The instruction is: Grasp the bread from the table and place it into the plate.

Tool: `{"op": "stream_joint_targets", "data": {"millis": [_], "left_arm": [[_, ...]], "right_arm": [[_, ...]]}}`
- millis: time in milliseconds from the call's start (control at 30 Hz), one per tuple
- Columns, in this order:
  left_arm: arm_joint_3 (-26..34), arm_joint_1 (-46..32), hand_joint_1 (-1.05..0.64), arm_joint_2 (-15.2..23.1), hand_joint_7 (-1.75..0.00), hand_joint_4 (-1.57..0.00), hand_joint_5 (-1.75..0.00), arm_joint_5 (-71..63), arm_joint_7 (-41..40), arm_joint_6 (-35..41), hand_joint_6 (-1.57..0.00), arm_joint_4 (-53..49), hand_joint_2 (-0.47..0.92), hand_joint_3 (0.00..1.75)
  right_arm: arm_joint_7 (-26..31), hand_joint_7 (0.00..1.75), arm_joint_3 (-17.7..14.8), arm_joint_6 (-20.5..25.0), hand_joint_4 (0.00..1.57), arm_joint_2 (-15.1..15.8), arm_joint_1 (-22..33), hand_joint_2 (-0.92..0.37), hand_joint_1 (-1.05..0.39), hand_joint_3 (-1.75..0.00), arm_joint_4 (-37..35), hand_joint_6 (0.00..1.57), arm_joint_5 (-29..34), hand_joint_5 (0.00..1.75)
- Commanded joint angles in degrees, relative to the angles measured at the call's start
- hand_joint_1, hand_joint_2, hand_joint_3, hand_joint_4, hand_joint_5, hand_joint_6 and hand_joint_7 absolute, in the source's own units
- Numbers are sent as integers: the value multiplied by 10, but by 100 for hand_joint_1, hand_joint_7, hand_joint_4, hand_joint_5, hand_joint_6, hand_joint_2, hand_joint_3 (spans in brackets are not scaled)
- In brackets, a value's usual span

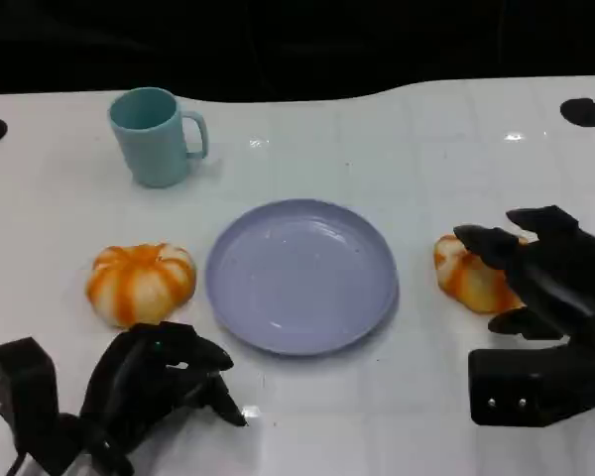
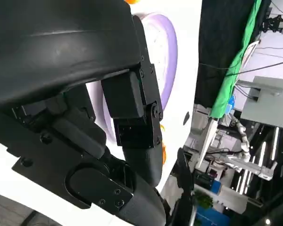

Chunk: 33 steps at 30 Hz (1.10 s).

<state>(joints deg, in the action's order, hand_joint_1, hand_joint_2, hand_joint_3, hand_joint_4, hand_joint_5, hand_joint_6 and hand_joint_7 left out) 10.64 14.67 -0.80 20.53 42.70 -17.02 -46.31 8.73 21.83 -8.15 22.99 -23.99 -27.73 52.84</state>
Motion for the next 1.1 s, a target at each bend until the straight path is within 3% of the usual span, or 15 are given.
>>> {"op": "stream_joint_targets", "data": {"millis": [33,400,567,600,633,733,767,833,867,967,1100], "left_arm": [[4,-6,-105,7,-19,-157,-57,1,0,-3,-157,6,71,0],[3,-10,-105,6,-19,-157,-58,-1,-3,-2,-157,14,71,0],[4,-12,-105,5,-19,-157,-58,1,-1,1,-157,18,71,0],[4,-12,-105,5,-19,-157,-58,2,-1,2,-157,18,71,0],[4,-13,-105,5,-19,-157,-58,2,-1,2,-157,18,71,0],[4,-14,-105,5,-19,-157,-58,1,-2,0,-157,20,71,0],[3,-14,-105,5,-19,-157,-58,-1,-3,-1,-157,20,71,0],[3,-15,-105,5,-19,-157,-58,-2,-4,-2,-157,21,72,0],[2,-15,-105,5,-19,-157,-58,-3,-5,-2,-157,21,72,0],[4,-15,-105,5,-19,-157,-58,3,-1,6,-157,23,71,0],[3,-16,-105,5,-18,-157,-57,1,-1,1,-157,22,72,0]], "right_arm": [[19,2,22,2,4,-4,-40,-81,-49,0,-66,28,0,38],[66,1,46,-24,20,-43,-125,-83,-37,0,-243,32,-36,23],[142,7,42,-75,86,-60,-147,-87,-22,0,-316,71,-61,21],[157,10,40,-88,100,-63,-151,-87,-19,0,-329,84,-68,27],[171,11,40,-99,111,-65,-155,-88,-15,0,-342,101,-72,45],[199,13,55,-121,97,-65,-168,-91,-11,-13,-371,133,-68,144],[210,20,59,-126,94,-64,-171,-90,-11,-19,-377,136,-66,159],[230,105,65,-131,92,-65,-174,-71,-11,-59,-385,101,-65,171],[240,123,66,-135,91,-66,-176,-65,-11,-69,-389,93,-67,173],[264,151,68,-148,92,-68,-179,-55,-11,-90,-396,82,-71,174],[295,162,63,-160,92,-68,-185,-50,-8,-94,-394,78,-76,175]]}}
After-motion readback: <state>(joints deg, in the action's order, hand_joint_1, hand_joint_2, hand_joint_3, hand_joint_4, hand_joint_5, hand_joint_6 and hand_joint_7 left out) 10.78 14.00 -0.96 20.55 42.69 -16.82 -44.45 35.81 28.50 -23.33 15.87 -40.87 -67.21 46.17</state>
